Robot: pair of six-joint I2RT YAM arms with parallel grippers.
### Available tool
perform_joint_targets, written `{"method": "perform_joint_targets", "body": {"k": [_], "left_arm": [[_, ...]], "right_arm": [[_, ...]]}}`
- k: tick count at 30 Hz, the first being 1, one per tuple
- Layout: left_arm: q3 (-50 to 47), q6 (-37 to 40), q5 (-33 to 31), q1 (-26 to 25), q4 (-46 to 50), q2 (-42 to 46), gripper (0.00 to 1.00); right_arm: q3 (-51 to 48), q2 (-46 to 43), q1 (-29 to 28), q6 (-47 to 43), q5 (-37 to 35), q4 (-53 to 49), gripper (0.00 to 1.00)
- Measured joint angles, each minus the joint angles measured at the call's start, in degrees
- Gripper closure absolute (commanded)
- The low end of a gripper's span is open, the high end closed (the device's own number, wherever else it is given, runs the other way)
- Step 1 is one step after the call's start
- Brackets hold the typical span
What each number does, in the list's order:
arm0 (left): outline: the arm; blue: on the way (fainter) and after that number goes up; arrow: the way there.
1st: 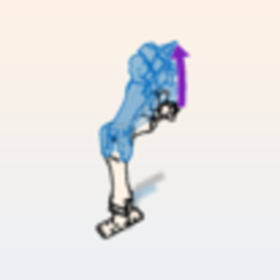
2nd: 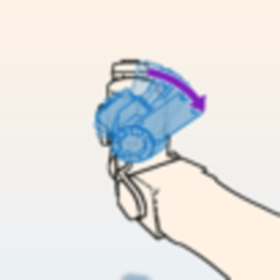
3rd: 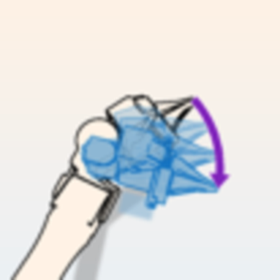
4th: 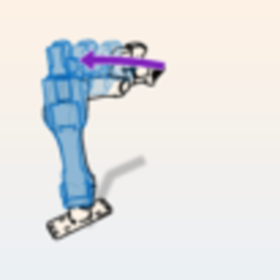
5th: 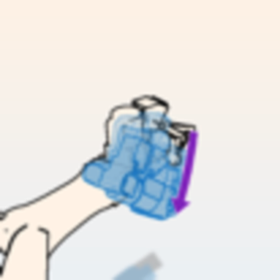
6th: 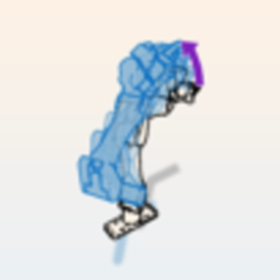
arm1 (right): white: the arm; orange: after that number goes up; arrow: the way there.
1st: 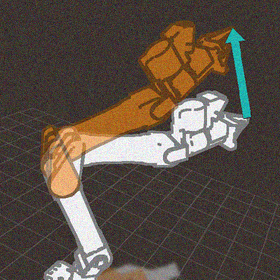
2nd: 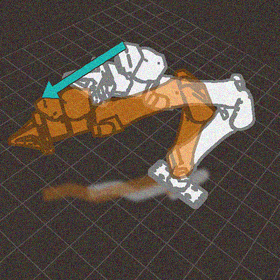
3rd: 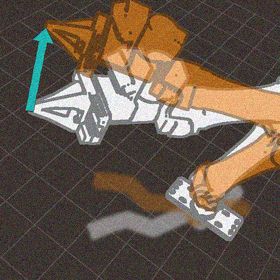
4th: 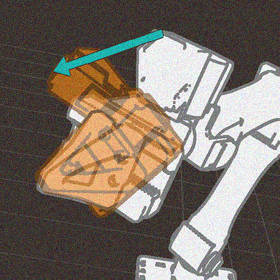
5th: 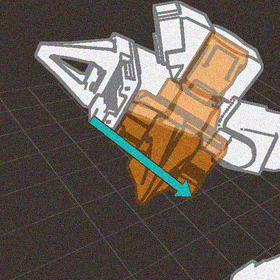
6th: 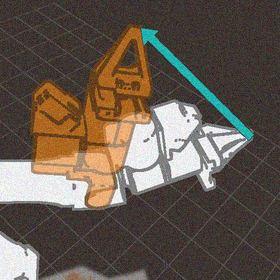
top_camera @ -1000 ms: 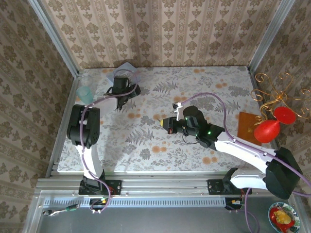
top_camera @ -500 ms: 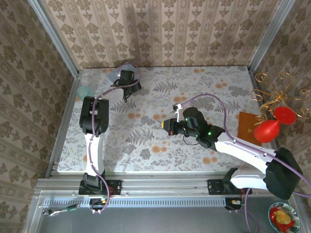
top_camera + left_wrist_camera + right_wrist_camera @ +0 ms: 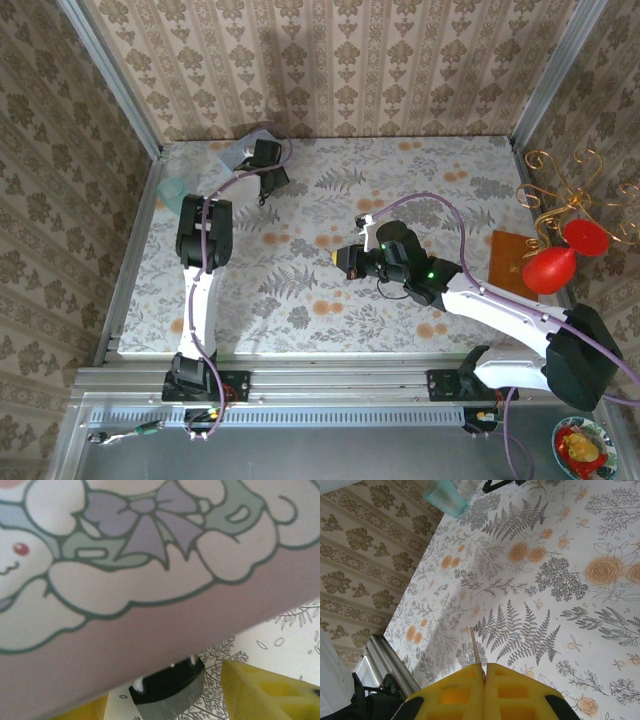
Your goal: Unlock the padlock with the key
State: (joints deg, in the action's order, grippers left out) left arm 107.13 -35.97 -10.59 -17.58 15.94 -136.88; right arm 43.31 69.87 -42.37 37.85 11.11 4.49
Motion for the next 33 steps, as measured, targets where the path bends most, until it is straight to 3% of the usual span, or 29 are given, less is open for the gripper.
{"method": "perform_joint_targets", "body": {"k": [4, 8, 17, 33], "left_arm": [[2.1, -0.9, -1.0, 0.0, 1.8, -1.0, 0.49], [3.8, -1.8, -2.1, 0.0, 2.8, -2.1, 0.64], [2.2, -2.3, -2.1, 0.0, 0.8, -1.6, 0.72], [-36.8, -2.4, 3.7, -2.3, -10.6, 23.0, 0.73]], "right_arm": [[0.0, 0.0, 0.0, 0.0, 0.0, 0.0, 1.00], [0.0, 0.3, 0.1, 0.0, 0.0, 0.0, 1.00], [0.0, 0.6, 0.1, 0.0, 0.0, 0.0, 1.00], [-0.7, 0.2, 0.2, 2.4, -2.5, -3.9, 1.00]]}}
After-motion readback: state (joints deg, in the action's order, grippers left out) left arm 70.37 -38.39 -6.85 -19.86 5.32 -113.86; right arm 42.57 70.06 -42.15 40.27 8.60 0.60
